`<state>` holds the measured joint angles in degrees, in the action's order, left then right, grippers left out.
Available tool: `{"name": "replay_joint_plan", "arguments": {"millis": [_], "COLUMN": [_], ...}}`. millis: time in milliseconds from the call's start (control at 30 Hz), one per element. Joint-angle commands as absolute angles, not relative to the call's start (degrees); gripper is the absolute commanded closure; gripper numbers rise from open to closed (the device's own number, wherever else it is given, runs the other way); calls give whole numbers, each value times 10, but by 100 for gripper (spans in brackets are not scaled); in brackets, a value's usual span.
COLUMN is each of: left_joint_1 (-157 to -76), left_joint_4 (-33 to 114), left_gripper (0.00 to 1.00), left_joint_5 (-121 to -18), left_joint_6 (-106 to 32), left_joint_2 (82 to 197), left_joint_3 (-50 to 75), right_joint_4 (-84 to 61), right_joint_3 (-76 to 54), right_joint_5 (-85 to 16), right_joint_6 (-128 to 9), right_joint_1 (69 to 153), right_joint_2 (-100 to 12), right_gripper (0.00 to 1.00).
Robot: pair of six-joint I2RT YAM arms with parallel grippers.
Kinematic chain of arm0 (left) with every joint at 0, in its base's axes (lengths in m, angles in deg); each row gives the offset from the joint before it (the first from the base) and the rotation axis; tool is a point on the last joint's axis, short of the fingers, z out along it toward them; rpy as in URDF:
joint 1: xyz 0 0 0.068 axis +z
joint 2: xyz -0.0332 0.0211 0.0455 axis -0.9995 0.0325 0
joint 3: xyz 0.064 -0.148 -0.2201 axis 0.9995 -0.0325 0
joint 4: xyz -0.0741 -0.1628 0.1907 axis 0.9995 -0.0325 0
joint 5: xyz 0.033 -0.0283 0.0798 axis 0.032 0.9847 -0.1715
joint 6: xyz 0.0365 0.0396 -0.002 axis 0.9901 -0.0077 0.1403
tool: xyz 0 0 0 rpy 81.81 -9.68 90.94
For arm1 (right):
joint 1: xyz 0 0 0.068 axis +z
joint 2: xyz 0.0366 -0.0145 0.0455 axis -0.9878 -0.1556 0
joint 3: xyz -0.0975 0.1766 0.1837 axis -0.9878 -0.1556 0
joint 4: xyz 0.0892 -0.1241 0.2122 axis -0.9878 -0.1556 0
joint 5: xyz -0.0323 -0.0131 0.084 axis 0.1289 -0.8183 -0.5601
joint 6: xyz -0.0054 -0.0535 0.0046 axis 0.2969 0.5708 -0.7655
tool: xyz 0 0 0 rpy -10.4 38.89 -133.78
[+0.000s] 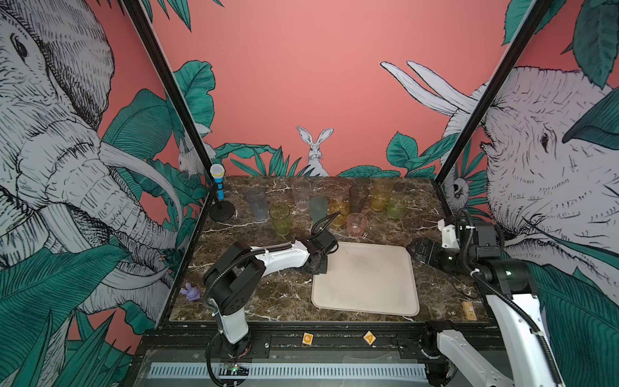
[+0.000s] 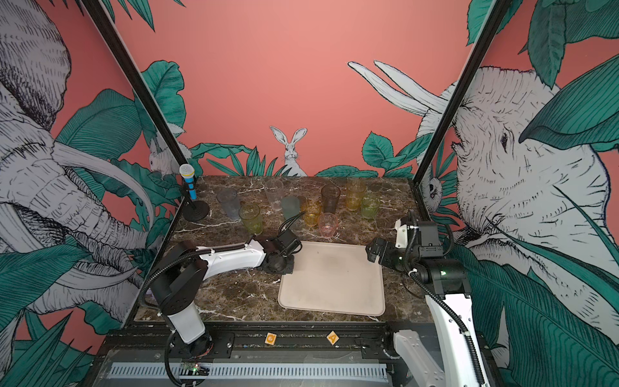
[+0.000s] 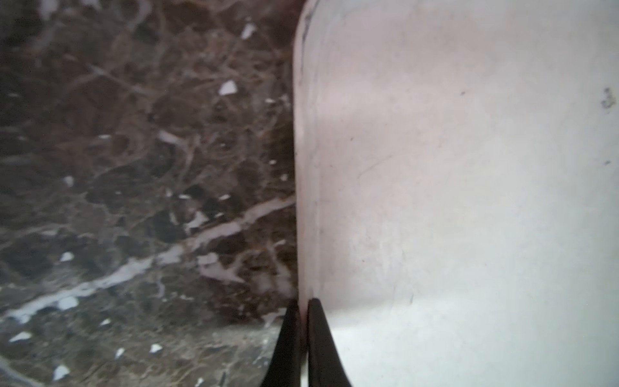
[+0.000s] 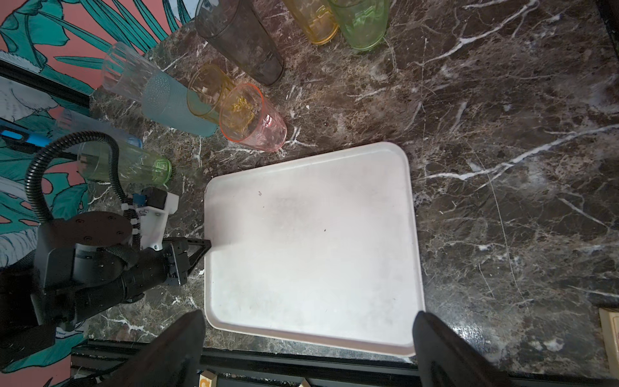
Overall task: Place the glasses into the tray
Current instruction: Move the tray to the center of the table.
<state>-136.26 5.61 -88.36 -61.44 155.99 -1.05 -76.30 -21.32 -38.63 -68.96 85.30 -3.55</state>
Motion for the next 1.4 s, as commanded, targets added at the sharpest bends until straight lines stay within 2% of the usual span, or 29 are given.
{"name": "replay_joint_plan", "arguments": {"millis": [0,500,1133,1233,1367], "left_joint_1": [-1334,-1206,-1178,-1177,-1177], "left_joint_4": [3,-5,-17,-17,-21], "left_gripper": [97,96,96,89,72], "left_joint_5": [-907,-892,-910,-904,-894], "left_joint_6": [-579,-505,-471,-471,-471], "left_joint_2": [1527,1470,1486,1485,1473], "left_joint_3": [-44,-101,-84,-83,-80], "right_joint_4": [-743,-740,-728,-725,-723], "right_joint_3": [-218,-214,-222,-224,-226], "right_joint_5": [-400,-405,-414,-422,-422], "right_joint_6": [-695,-695,-706,-702,-700], "right_joint_1": [855,855,855,855,855], "right_joint_2": [-39,-47,-44,-42,-38], "right_gripper": [1,1,1,1,1]}}
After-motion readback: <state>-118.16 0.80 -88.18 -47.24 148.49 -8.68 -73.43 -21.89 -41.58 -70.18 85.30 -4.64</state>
